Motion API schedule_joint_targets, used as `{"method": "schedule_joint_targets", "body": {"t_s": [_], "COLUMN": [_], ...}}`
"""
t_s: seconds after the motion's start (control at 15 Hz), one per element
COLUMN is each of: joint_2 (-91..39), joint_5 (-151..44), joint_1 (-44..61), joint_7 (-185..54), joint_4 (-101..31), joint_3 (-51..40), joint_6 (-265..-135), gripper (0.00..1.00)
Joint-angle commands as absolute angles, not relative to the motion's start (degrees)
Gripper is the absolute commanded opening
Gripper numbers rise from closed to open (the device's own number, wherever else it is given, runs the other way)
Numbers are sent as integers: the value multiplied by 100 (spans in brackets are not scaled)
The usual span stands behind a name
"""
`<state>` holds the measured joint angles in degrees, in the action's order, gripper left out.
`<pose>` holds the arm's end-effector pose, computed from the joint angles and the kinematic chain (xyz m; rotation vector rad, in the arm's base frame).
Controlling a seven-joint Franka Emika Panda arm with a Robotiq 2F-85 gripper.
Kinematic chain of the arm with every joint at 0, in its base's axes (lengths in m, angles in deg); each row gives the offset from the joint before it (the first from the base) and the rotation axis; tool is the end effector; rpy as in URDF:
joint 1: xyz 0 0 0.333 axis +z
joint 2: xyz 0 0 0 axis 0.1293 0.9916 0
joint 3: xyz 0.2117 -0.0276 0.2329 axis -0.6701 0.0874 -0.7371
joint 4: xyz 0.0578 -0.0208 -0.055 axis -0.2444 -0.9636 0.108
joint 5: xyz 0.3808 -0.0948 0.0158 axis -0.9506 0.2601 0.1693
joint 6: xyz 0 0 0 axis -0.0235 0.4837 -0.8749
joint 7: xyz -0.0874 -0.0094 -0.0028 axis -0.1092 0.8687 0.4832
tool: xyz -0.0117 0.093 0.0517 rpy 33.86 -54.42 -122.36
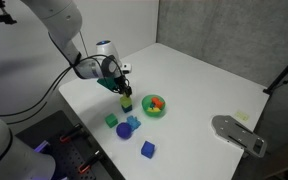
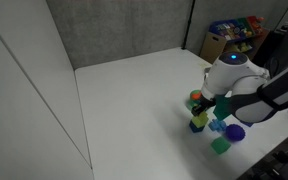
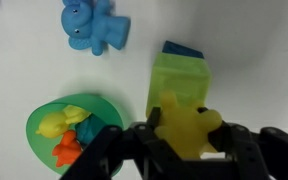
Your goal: Take the yellow thing out of the bowl and place it onto the yellow block
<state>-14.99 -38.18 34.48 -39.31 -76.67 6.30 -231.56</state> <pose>0.5000 0.1122 0.1412 2.9625 -0.0026 0.2087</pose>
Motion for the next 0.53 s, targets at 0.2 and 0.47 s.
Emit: {"method": "schedule_joint_targets", "body": {"t_s": [0.2, 0.47], "joint_2": [-1408, -1456], "joint_5": [-4003, -4046], "joint_1": [3415, 3375], "joint_7": [-3964, -4018], "joint_4": [-7714, -7809], "joint_3": [656, 619], "joint_6": [-23284, -23310], "gripper": [69, 85]}}
